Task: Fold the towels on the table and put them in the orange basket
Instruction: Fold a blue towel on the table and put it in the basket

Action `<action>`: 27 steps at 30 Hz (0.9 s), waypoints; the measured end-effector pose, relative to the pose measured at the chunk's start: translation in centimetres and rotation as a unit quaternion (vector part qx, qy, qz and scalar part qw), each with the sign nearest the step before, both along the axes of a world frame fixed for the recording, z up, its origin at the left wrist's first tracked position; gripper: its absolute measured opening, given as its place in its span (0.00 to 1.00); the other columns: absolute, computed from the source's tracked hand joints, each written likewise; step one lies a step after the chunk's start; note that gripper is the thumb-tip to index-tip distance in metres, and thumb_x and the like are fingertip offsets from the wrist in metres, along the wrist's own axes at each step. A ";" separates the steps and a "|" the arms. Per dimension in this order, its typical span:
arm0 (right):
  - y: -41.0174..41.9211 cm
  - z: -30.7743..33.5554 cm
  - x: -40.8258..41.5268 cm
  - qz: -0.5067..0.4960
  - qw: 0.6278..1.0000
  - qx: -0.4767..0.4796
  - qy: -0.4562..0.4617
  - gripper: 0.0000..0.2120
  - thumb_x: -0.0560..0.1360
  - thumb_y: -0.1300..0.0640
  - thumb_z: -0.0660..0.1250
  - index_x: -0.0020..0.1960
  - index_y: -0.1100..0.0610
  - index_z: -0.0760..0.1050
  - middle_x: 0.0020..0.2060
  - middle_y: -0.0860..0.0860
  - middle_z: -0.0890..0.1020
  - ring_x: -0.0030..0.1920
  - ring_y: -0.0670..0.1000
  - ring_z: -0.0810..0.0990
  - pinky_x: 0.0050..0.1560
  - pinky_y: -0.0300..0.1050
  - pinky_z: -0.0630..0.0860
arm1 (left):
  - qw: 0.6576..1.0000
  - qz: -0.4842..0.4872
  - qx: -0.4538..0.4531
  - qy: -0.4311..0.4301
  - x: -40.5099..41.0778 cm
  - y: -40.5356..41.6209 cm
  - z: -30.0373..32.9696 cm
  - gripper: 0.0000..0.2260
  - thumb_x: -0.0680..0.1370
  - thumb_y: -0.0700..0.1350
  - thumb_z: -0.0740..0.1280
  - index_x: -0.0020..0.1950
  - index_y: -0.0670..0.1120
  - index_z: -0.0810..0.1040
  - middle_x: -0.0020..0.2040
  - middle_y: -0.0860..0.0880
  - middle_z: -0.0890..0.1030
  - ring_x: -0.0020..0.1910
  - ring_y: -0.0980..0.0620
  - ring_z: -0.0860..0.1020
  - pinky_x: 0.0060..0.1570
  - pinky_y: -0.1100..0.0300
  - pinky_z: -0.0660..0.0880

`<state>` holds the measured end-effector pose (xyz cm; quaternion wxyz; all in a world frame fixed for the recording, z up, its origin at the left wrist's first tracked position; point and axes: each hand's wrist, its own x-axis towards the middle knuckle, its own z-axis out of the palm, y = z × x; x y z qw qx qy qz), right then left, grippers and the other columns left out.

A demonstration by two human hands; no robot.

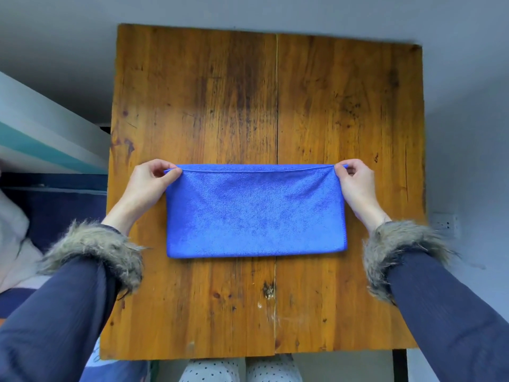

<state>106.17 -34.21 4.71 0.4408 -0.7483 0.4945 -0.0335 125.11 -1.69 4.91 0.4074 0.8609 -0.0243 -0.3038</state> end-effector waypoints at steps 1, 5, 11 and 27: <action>0.2 -0.1 0.0 0.000 1.000 -0.015 0.001 0.08 0.77 0.60 0.62 0.51 0.62 0.77 0.45 0.53 0.78 0.48 0.52 0.75 0.53 0.48 0.71 | 1.000 0.004 -0.002 -0.010 -0.1 -0.1 -0.1 0.04 0.76 0.46 0.68 0.42 0.49 0.78 0.33 0.53 0.72 0.30 0.58 0.66 0.30 0.65 0.63; 1.0 -0.2 0.1 -0.018 0.998 -0.053 -0.009 0.08 0.78 0.61 0.58 0.54 0.62 0.74 0.45 0.51 0.75 0.47 0.50 0.72 0.46 0.40 0.67 | 0.998 0.008 -0.015 -0.055 -0.4 -0.4 0.4 0.05 0.76 0.45 0.67 0.40 0.52 0.76 0.33 0.55 0.73 0.25 0.62 0.67 0.23 0.73 0.62; 1.5 0.0 -0.4 -0.029 0.995 -0.078 -0.048 0.08 0.78 0.62 0.59 0.54 0.64 0.73 0.43 0.52 0.74 0.44 0.50 0.71 0.41 0.36 0.62 | 0.994 0.010 -0.071 -0.078 -0.6 0.3 0.9 0.09 0.76 0.43 0.66 0.38 0.54 0.76 0.34 0.57 0.74 0.28 0.66 0.69 0.26 0.75 0.62; 0.7 -2.0 1.4 -0.030 0.996 -0.082 -0.009 0.08 0.78 0.60 0.59 0.54 0.61 0.73 0.44 0.50 0.74 0.45 0.50 0.71 0.39 0.34 0.61 | 0.998 0.034 -0.017 -0.058 1.1 -1.3 -2.4 0.03 0.76 0.48 0.67 0.42 0.51 0.77 0.33 0.54 0.74 0.30 0.57 0.68 0.30 0.61 0.64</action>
